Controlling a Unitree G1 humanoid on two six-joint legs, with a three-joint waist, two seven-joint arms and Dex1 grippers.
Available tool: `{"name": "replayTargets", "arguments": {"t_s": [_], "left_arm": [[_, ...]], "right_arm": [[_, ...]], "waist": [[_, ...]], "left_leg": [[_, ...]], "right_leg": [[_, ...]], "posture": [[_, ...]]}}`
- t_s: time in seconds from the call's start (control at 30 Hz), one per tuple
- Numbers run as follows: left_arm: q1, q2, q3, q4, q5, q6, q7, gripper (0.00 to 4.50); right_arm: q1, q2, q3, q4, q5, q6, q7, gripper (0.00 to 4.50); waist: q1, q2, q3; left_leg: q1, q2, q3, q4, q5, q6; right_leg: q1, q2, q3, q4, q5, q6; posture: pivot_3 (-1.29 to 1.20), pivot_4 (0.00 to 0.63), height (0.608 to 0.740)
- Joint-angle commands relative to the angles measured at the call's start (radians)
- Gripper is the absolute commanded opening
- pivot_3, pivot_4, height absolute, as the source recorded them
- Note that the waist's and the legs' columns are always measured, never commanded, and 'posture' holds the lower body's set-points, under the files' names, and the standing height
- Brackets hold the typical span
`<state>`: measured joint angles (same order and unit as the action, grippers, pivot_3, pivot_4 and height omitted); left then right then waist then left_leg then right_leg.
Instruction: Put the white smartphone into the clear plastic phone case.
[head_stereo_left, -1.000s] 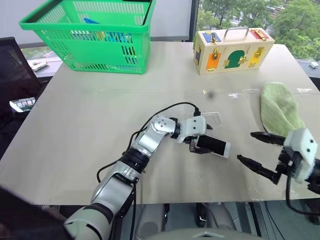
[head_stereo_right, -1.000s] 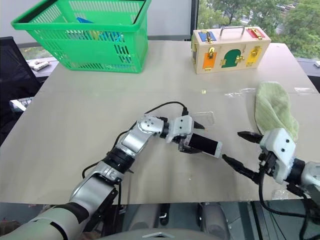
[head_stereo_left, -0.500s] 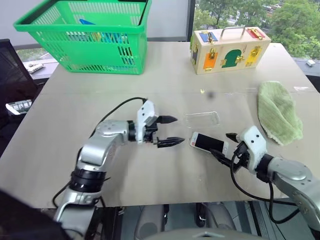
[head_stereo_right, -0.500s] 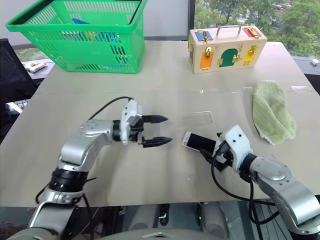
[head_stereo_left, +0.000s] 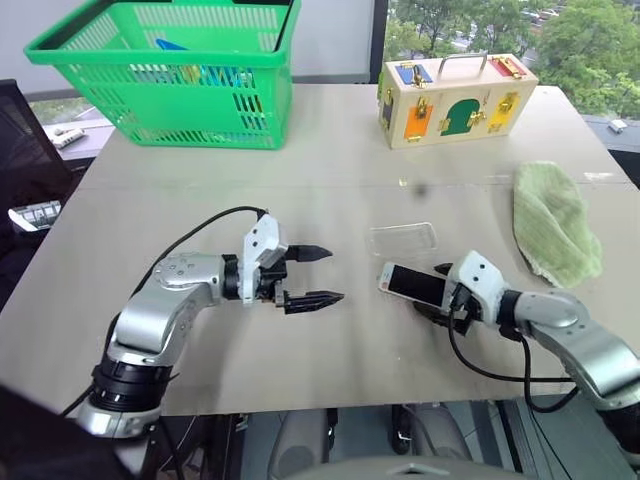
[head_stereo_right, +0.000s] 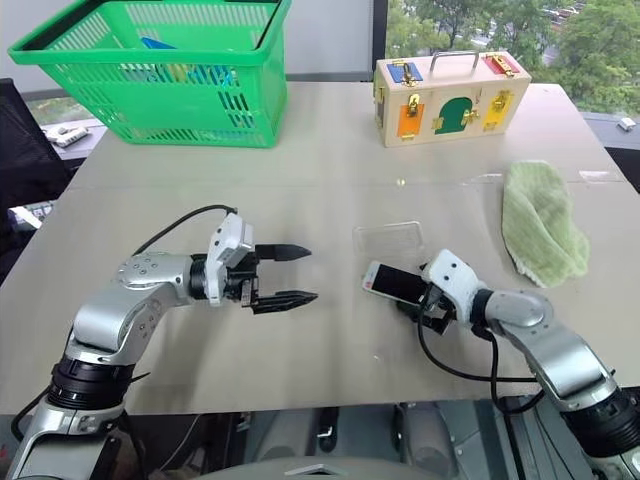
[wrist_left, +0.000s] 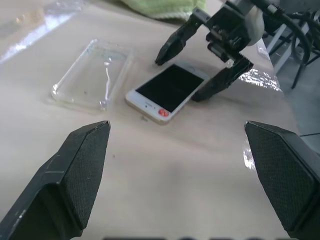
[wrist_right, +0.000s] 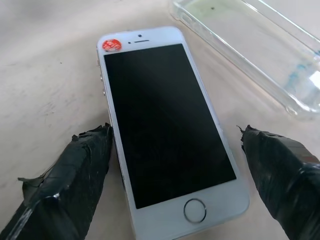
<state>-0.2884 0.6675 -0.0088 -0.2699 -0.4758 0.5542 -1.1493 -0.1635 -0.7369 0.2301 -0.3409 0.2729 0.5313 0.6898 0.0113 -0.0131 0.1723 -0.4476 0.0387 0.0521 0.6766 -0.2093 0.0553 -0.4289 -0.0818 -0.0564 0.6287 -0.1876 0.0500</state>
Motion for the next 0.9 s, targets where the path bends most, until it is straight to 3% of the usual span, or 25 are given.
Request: {"name": "replayTargets", "arguments": {"t_s": [0.03, 0.17, 0.33, 0.57, 0.9], "left_arm": [[0.037, 0.019, 0.032, -0.073, -0.025, -0.006, 0.029, 4.50], [0.074, 0.031, 0.051, -0.135, -0.052, 0.024, 0.067, 4.50], [0.086, 0.044, 0.064, -0.151, -0.067, 0.033, 0.097, 4.50], [0.101, 0.050, 0.063, -0.162, -0.080, 0.027, 0.121, 4.50], [0.058, 0.027, 0.014, -0.118, -0.061, -0.005, 0.120, 4.50]], "right_arm": [[-0.033, -0.033, 0.032, 0.115, -0.061, -0.040, 0.077, 4.47], [-0.065, -0.059, 0.071, 0.219, -0.064, -0.079, 0.206, 4.47], [-0.097, -0.044, 0.079, 0.298, -0.061, -0.081, 0.282, 2.98], [-0.055, -0.048, 0.043, 0.269, -0.059, -0.103, 0.281, 2.97], [0.112, -0.116, -0.181, 0.115, 0.000, -0.083, 0.231, 2.97]], "waist": [[-0.001, 0.000, 0.000], [0.006, -0.001, -0.002], [0.009, -0.002, -0.006], [0.015, -0.003, -0.011], [0.040, -0.003, -0.011]], "left_leg": [[0.000, 0.000, 0.000, 0.000, 0.000, 0.000], [0.000, 0.000, 0.000, 0.000, 0.000, 0.000], [0.000, 0.000, 0.000, 0.000, 0.000, 0.000], [0.000, -0.001, 0.000, 0.000, 0.000, 0.000], [-0.001, -0.002, 0.000, 0.000, -0.001, -0.001]], "right_leg": [[0.000, 0.000, 0.000, 0.000, 0.000, 0.000], [0.000, 0.000, 0.000, 0.000, 0.000, 0.000], [0.001, -0.001, -0.001, 0.000, 0.000, 0.000], [0.001, -0.002, -0.001, -0.001, 0.000, 0.000], [0.001, -0.004, -0.002, -0.002, 0.000, 0.000]], "posture": [[0.00, 0.150, 0.740], [0.00, 0.150, 0.740], [0.00, 0.150, 0.740], [0.00, 0.150, 0.740], [0.00, 0.150, 0.740]]}}
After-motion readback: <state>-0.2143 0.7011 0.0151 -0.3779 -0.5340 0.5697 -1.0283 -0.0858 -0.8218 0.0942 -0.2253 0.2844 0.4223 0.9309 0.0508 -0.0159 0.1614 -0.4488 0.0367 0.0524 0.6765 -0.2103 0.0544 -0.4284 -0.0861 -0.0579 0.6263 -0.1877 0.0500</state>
